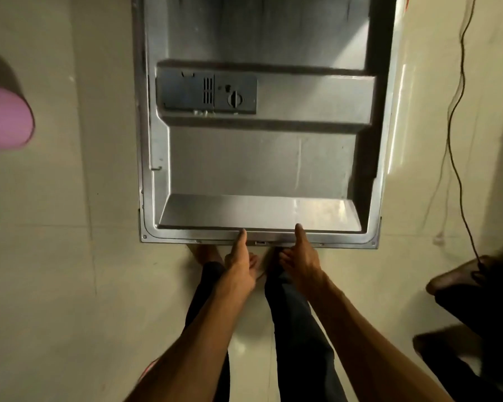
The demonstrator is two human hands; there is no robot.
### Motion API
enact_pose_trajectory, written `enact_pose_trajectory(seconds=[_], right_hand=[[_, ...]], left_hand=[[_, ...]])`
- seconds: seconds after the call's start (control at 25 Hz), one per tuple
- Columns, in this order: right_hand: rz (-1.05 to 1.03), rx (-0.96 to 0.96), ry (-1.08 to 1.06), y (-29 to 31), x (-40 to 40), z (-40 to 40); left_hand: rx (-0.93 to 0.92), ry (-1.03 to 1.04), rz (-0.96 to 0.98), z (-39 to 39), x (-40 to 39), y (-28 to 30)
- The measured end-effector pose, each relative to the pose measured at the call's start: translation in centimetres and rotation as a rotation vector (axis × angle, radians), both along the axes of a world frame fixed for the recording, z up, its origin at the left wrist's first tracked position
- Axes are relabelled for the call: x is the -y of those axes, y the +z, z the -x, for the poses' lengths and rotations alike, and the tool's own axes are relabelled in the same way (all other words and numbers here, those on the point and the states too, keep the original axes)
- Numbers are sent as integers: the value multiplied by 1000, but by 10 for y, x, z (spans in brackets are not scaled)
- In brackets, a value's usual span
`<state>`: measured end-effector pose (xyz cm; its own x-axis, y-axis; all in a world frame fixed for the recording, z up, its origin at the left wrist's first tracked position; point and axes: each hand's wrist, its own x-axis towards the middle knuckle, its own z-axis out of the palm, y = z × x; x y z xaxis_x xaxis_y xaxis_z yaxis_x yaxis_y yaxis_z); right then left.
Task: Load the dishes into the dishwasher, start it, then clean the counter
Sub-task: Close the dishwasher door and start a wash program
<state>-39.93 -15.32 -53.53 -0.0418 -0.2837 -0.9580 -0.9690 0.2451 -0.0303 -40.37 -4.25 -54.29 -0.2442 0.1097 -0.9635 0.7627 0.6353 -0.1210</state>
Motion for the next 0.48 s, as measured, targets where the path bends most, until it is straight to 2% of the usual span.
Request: enact_pose_trajectory(seconds=[0.16,0.32,0.48], right_hand=[[-127,92,-340,-36,3,8],[-161,169,-733,-66,2,8],[-177,225,-821,-85,-3,18]], left_hand=[[102,219,-35,8,-17,-33],[193,348,-66,14,-29,-62],[309,416,-118,16,-31,-79]])
